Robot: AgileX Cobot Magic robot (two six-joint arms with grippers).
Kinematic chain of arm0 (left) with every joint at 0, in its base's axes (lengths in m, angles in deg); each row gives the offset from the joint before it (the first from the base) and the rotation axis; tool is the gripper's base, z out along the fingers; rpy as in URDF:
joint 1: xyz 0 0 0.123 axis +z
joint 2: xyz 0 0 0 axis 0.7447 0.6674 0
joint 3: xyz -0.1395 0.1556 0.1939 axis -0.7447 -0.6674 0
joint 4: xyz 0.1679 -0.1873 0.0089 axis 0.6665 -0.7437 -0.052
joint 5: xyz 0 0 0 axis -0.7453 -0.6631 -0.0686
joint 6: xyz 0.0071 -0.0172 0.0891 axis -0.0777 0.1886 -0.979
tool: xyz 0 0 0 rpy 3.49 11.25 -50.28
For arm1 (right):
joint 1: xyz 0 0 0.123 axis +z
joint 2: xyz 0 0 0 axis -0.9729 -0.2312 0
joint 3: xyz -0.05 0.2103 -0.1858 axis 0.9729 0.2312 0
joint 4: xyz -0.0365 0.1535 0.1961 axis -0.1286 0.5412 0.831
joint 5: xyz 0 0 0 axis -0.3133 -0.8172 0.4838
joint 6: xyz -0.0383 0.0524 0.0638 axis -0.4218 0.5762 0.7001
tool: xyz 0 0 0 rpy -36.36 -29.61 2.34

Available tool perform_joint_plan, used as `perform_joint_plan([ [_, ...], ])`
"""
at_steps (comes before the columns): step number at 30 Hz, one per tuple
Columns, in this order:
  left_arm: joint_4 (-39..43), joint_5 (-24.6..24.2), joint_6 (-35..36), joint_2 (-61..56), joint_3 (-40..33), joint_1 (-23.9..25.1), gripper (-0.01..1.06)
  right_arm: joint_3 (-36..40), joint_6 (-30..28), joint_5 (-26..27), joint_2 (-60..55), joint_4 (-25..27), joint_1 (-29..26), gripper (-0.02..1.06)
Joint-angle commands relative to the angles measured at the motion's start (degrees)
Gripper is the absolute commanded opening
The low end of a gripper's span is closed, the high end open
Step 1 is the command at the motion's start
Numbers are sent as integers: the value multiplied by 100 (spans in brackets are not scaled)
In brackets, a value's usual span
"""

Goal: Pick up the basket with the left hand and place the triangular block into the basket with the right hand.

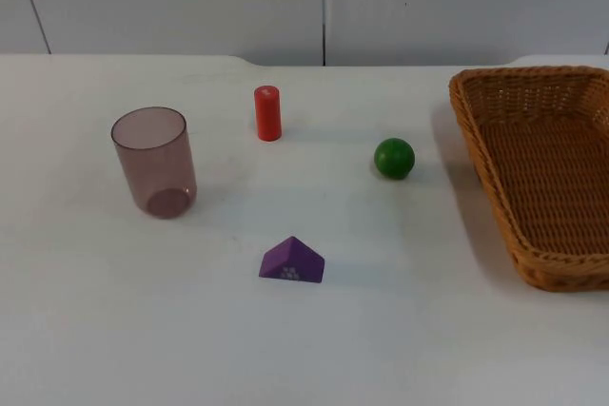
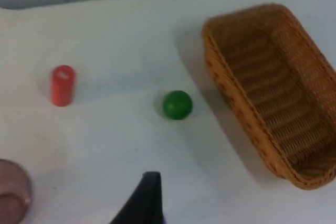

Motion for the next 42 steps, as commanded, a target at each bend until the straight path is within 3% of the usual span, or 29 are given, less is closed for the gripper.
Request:
perform_joint_plan([
  [1, -92, 167, 143, 572, 201, -450, 105, -47, -5, -62, 11, 13, -28, 104],
  [5, -69, -185, 101, 1524, 895, -754, 105, -47, -51, -117, 11, 13, -28, 104],
  [11, -120, -283, 263, 2747, 1990, -787, 105, -47, -51, -208, 11, 13, -28, 104],
  [20, 13, 59, 934, 4024, 3155, -1079, 105, -47, -93, -246, 11, 13, -28, 104],
  [28, 194, -117, 1480, 4878, 3890, -1147, 105, -47, -108, -333, 11, 13, -28, 104],
  [42, -125, -419, 1625, 5904, 4685, -1161, 105, -47, -159, -367, 11, 13, -28, 104],
])
